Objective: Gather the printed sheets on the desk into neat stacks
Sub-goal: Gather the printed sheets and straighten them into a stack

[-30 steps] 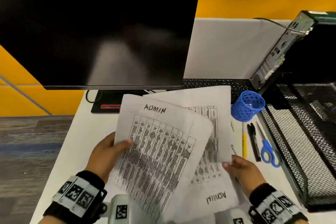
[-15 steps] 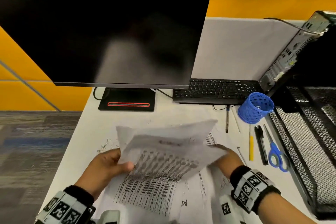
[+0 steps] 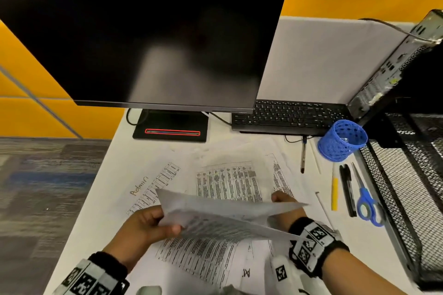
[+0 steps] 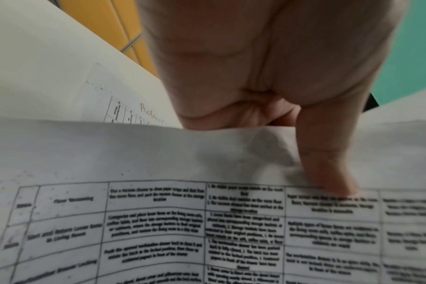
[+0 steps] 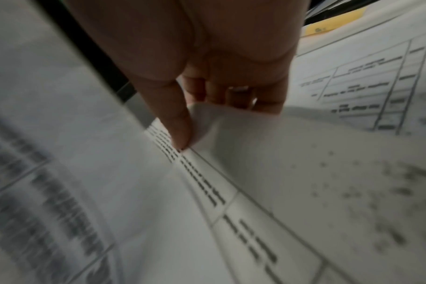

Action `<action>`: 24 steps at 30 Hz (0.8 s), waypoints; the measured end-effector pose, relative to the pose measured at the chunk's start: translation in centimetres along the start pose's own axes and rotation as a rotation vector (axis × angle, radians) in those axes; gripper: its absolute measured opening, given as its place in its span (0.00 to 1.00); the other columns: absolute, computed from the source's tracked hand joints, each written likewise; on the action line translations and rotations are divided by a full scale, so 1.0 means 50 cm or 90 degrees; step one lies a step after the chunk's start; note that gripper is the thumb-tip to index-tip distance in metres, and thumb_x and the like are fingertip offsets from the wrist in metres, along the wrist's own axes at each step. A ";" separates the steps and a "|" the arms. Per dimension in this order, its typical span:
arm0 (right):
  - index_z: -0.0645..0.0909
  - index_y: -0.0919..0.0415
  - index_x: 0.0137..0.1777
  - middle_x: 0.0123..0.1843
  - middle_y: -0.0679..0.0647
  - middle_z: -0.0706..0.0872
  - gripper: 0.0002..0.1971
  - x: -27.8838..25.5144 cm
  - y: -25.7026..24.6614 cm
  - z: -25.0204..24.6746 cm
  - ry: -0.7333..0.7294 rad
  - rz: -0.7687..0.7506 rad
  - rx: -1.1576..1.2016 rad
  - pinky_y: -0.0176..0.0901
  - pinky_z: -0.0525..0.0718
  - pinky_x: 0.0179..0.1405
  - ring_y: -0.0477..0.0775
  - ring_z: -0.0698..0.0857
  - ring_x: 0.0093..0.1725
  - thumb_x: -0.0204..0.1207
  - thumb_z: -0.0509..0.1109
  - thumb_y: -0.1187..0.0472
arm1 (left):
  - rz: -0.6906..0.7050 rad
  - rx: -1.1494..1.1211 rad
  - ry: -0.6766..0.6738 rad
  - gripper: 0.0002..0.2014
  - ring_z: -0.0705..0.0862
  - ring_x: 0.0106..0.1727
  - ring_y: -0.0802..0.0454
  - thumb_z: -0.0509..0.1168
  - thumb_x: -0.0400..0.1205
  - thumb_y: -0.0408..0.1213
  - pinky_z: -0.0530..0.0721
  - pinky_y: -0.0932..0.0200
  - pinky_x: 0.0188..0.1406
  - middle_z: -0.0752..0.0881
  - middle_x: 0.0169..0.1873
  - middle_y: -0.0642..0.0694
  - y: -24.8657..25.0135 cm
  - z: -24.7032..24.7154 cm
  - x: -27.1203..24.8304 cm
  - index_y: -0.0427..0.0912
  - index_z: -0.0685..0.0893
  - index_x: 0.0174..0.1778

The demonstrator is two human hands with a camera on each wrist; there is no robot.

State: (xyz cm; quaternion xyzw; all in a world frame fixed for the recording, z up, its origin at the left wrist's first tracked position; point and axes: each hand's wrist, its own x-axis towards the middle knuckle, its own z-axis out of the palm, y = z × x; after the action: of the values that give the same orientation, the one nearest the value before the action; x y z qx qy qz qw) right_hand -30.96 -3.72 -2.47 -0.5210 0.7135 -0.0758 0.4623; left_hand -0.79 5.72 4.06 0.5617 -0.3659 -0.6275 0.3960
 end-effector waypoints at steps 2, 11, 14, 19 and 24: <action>0.67 0.45 0.34 0.35 0.43 0.74 0.19 -0.010 -0.003 -0.028 -0.024 -0.003 0.081 0.33 0.77 0.42 0.48 0.77 0.42 0.73 0.69 0.69 | 0.022 -0.035 0.041 0.40 0.91 0.47 0.46 0.86 0.40 0.54 0.88 0.60 0.42 0.92 0.48 0.36 0.005 -0.002 0.004 0.38 0.91 0.46; 0.84 0.63 0.53 0.51 0.62 0.92 0.16 -0.076 -0.012 -0.085 -0.076 -0.158 0.487 0.43 0.88 0.47 0.56 0.89 0.49 0.66 0.73 0.75 | 0.068 -0.171 0.133 0.16 0.90 0.54 0.52 0.67 0.76 0.42 0.86 0.58 0.48 0.92 0.53 0.48 0.069 0.033 0.057 0.48 0.84 0.60; 0.86 0.60 0.52 0.45 0.58 0.93 0.20 -0.097 -0.031 -0.082 -0.113 -0.181 0.529 0.44 0.89 0.39 0.56 0.91 0.44 0.70 0.64 0.82 | 0.044 -0.208 0.125 0.12 0.90 0.49 0.58 0.59 0.83 0.34 0.83 0.60 0.48 0.93 0.49 0.51 0.086 0.057 0.084 0.48 0.83 0.59; 0.86 0.56 0.54 0.49 0.59 0.92 0.15 -0.117 -0.059 -0.084 -0.108 -0.184 0.502 0.54 0.87 0.52 0.61 0.89 0.50 0.74 0.67 0.73 | 0.049 -0.165 0.127 0.14 0.87 0.59 0.46 0.65 0.79 0.35 0.83 0.49 0.60 0.90 0.57 0.44 0.108 0.079 0.108 0.47 0.82 0.61; 0.83 0.57 0.57 0.39 0.56 0.88 0.28 -0.127 -0.080 -0.111 -0.078 -0.174 0.588 0.51 0.84 0.41 0.56 0.83 0.38 0.64 0.65 0.37 | 0.107 -0.096 0.234 0.21 0.88 0.56 0.42 0.69 0.77 0.30 0.82 0.40 0.62 0.90 0.54 0.41 0.133 0.073 0.114 0.48 0.76 0.64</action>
State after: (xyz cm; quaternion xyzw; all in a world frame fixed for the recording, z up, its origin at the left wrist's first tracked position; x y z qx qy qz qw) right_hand -32.20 -2.41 6.69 -0.3539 0.5015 -0.4139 0.6722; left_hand -4.16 -2.19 8.07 0.6030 -0.2851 -0.5048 0.5481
